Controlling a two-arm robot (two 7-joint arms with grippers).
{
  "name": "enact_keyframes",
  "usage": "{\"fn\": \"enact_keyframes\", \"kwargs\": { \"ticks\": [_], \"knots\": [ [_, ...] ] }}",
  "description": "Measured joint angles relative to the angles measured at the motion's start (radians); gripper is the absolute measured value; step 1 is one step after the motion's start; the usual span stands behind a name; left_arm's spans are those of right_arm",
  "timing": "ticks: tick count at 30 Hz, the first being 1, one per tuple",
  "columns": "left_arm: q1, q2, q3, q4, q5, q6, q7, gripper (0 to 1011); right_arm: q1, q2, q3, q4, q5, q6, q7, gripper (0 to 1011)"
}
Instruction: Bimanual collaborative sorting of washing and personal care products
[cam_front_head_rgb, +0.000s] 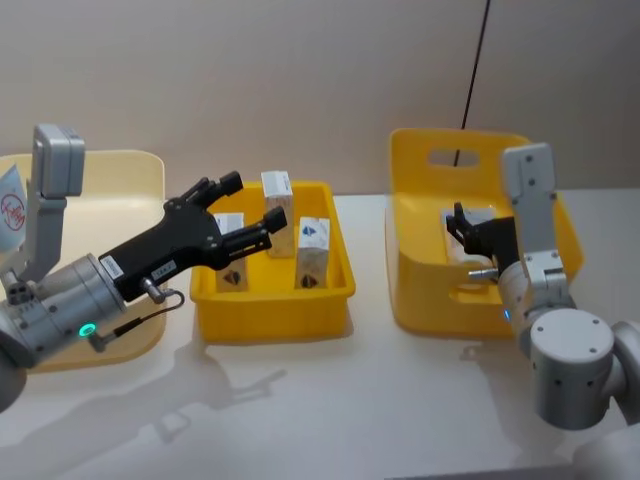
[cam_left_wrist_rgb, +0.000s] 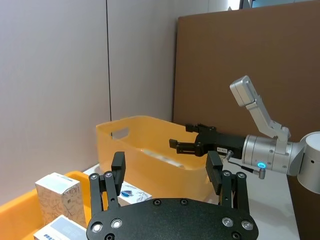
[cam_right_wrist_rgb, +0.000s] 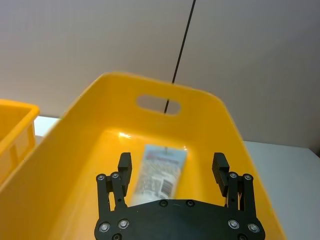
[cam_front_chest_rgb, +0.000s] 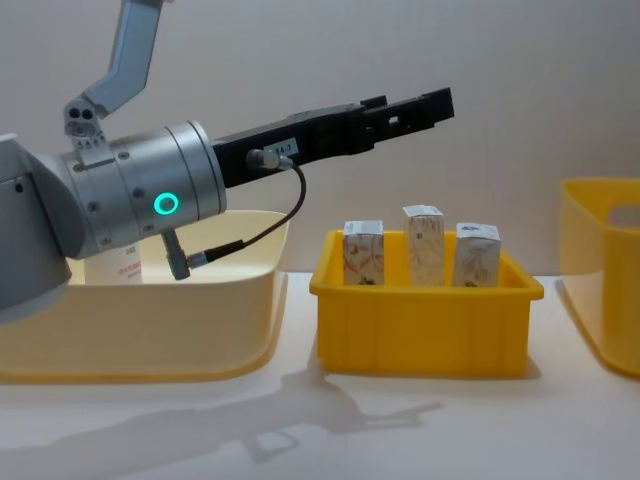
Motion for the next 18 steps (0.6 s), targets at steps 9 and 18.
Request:
{"fn": "enact_keyframes", "kwargs": {
  "ticks": [9,18],
  "knots": [
    [0.000,0.000,0.000,0.000,0.000,0.000,0.000,1003,0.000,-0.001,0.000,0.000,0.000,0.002,0.000,1001],
    [0.000,0.000,0.000,0.000,0.000,0.000,0.000,1003,-0.004,-0.003,0.003,0.001,0.000,-0.036,0.002,1001]
  ]
}}
